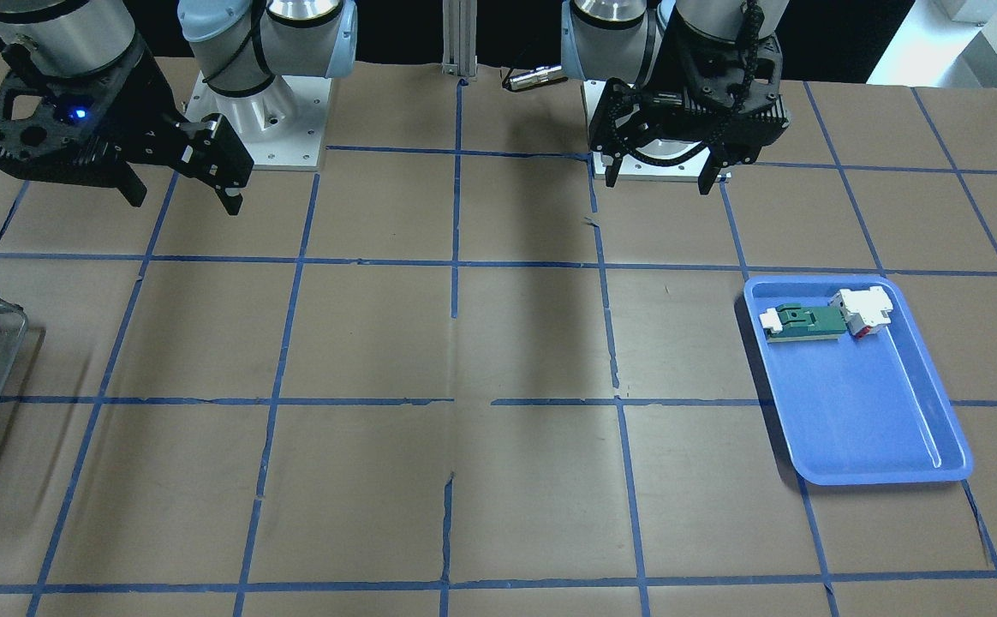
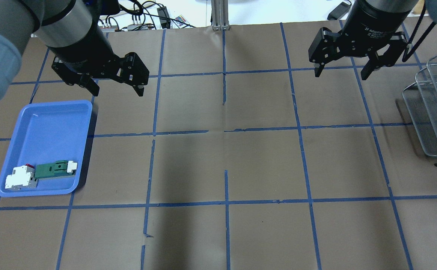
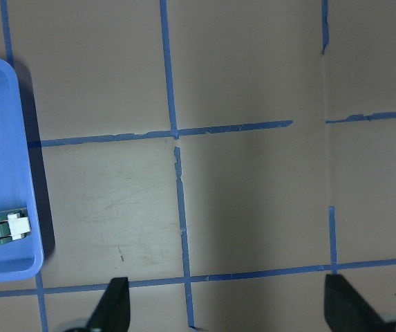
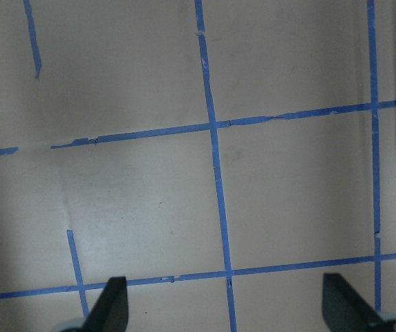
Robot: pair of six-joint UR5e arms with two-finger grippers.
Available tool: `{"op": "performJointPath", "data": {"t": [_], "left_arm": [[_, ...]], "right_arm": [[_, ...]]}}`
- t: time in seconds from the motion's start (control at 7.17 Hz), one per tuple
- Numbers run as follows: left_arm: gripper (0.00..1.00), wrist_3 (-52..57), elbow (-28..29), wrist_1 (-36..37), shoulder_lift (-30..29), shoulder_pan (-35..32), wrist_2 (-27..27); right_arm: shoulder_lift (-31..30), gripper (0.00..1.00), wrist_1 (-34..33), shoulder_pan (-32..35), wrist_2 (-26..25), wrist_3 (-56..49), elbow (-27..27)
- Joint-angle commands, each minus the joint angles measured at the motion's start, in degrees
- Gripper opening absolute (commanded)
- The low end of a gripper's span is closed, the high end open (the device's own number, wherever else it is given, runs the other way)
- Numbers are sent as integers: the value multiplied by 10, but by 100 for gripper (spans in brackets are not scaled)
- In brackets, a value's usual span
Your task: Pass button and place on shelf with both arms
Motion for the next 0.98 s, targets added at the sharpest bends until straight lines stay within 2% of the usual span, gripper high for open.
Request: {"op": "performJointPath", "data": {"t": [0.0,0.14,0.84], "left_arm": [[100,2,1,0,1,1,3],[100,2,-1,0,1,1,2],[100,3,-9,0,6,1,3]], "right_arm": [[-1,100,-2,1,-9,12,0],[0,100,-8,3,-21,20,0],[6,100,-29,2,-20,26,3]]}}
